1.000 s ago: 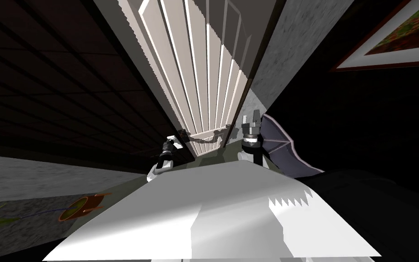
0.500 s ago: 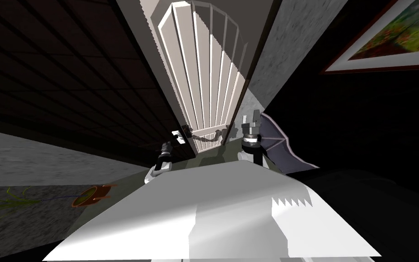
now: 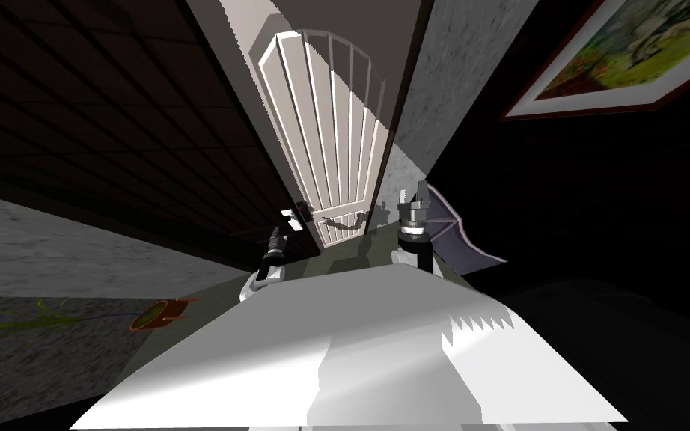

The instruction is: Pull the door open

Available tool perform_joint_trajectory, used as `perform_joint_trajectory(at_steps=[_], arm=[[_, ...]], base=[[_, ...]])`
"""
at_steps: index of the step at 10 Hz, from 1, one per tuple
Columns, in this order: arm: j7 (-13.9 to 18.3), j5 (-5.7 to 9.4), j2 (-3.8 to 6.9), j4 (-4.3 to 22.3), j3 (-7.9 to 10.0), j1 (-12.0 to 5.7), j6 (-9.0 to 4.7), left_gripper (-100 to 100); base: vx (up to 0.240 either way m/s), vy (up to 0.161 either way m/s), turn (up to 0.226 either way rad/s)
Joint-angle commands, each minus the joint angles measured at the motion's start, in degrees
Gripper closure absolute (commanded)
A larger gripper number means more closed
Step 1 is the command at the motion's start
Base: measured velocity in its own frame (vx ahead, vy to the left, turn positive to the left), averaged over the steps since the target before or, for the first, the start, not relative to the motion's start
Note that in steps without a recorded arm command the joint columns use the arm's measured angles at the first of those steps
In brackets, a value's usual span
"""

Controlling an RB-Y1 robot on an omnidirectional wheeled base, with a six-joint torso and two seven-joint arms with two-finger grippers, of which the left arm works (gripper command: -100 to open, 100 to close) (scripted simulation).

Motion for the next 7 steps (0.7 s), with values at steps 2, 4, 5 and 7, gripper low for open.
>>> perform_joint_trajectory(at_steps=[2, 4, 5, 7], arm=[[-0.5, 0.17, 0.35, 2.2, 2.09, 0.25, 0.16, -100], [-0.8, 0.15, 0.21, 2.8, 2.49, -0.35, 0.15, -100], [-0.9, 0.1, 0.04, 2.9, 2.4, -0.84, 0.12, -100], [-1.0, -0.05, -0.45, 2.7, 1.76, -2.06, 0.01, -100]], base=[[0.085, 0.118, 0.142], [0.175, 0.089, -0.021], [0.217, 0.046, -0.076], [0.224, -0.041, -0.108]])
